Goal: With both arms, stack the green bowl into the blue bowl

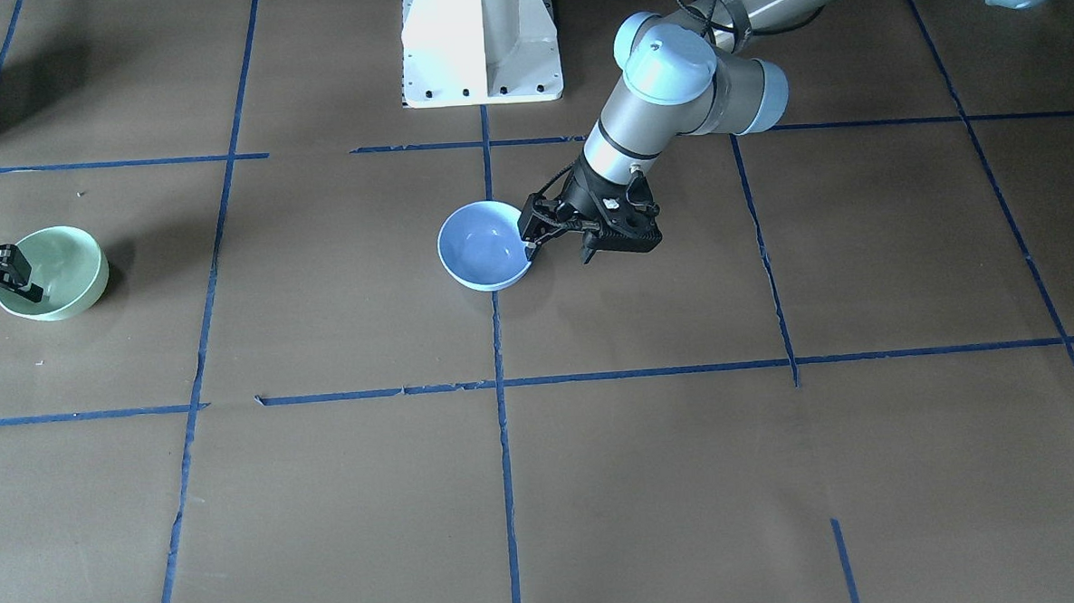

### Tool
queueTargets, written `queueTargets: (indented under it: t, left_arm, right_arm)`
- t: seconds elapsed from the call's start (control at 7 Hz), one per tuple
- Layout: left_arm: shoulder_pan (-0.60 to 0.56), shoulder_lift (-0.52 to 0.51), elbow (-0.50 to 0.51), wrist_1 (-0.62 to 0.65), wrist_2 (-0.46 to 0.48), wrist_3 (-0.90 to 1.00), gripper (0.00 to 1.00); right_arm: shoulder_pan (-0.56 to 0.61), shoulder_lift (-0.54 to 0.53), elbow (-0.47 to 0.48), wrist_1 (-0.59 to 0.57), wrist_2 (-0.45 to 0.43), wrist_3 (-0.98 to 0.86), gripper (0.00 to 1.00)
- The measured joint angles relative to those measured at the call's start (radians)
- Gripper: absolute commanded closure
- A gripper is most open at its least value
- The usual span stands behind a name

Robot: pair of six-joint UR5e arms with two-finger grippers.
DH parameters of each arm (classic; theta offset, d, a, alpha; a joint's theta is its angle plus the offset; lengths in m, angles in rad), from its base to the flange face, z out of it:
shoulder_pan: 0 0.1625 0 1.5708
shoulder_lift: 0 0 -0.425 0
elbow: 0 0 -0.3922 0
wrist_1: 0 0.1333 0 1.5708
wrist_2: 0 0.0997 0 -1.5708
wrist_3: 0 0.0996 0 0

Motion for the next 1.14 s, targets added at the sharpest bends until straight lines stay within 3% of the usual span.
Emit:
queueTargets:
  t: [0.29, 0.57, 0.86, 1.14]
  left_arm:
    - [-0.022, 0.001, -0.044, 0.004, 0.000, -0.003, 0.15]
    - [-0.085, 0.030, -0.139, 0.010, -0.004, -0.004, 0.12]
    - [-0.174, 0.071, -0.199, 0.009, -0.066, 0.001, 0.11]
    - [-0.217, 0.082, -0.200, 0.005, -0.101, 0.005, 0.10]
  right_arm:
    - [-0.011, 0.012, 0.143, -0.010, 0.018, 0.172, 1.00]
    - [-0.128, 0.158, 0.248, -0.013, -0.043, 0.582, 1.00]
    - [-0.374, 0.393, 0.262, -0.085, -0.309, 0.894, 1.00]
    - [-0.533, 0.625, 0.242, -0.355, -0.528, 0.966, 1.00]
